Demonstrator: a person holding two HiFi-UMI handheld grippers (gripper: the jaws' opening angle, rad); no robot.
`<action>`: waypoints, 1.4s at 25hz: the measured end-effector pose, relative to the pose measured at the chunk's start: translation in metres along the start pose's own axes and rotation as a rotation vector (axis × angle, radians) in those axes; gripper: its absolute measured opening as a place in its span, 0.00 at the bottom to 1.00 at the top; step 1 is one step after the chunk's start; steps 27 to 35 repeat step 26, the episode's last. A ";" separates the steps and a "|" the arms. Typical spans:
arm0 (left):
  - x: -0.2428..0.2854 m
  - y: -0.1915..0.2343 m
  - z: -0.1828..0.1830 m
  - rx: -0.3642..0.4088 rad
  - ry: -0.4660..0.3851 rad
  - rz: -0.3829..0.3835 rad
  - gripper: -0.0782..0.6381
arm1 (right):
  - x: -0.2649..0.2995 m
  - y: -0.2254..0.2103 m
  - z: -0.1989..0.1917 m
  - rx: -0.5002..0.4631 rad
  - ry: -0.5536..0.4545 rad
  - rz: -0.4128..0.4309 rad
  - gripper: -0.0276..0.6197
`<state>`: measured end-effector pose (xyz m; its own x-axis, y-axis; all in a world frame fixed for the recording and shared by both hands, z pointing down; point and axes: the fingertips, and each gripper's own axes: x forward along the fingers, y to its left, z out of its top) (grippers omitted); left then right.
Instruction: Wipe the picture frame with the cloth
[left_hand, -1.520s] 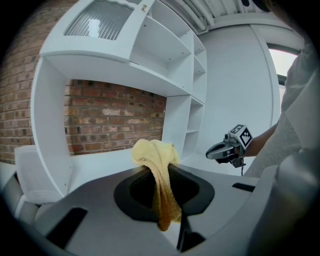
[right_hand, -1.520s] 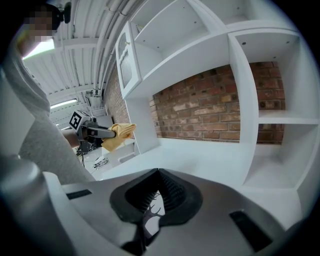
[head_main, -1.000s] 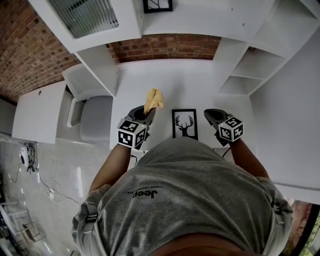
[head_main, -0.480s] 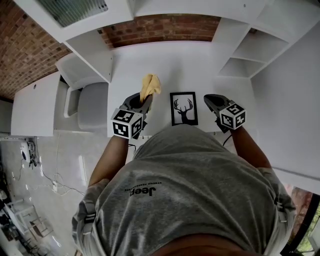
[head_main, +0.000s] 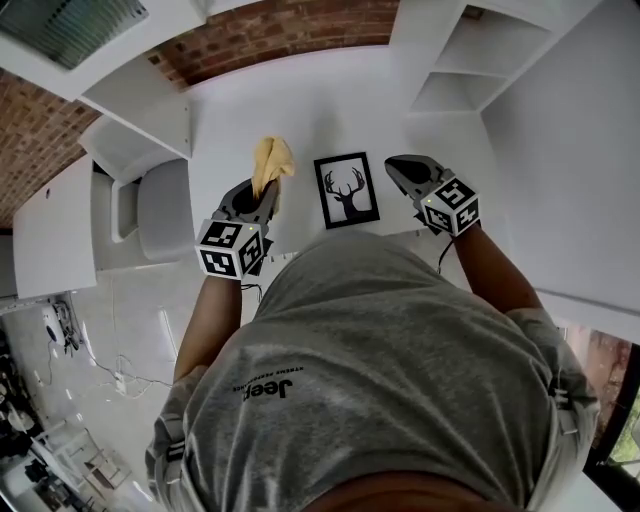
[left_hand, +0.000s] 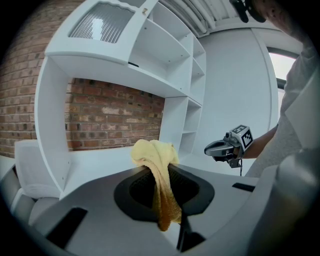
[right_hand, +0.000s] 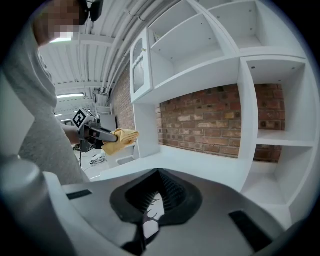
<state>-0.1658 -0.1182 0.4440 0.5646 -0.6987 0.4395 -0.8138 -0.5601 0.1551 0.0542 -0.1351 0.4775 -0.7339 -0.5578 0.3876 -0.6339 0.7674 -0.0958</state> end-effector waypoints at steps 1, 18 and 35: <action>0.001 -0.002 -0.001 0.001 0.000 -0.002 0.20 | 0.000 -0.001 -0.001 -0.005 0.001 -0.002 0.07; -0.009 -0.004 -0.002 0.010 -0.007 0.006 0.20 | -0.003 0.009 -0.009 -0.031 0.028 0.007 0.07; -0.012 -0.006 -0.004 0.009 -0.003 0.007 0.20 | -0.005 0.011 -0.011 -0.033 0.036 0.013 0.07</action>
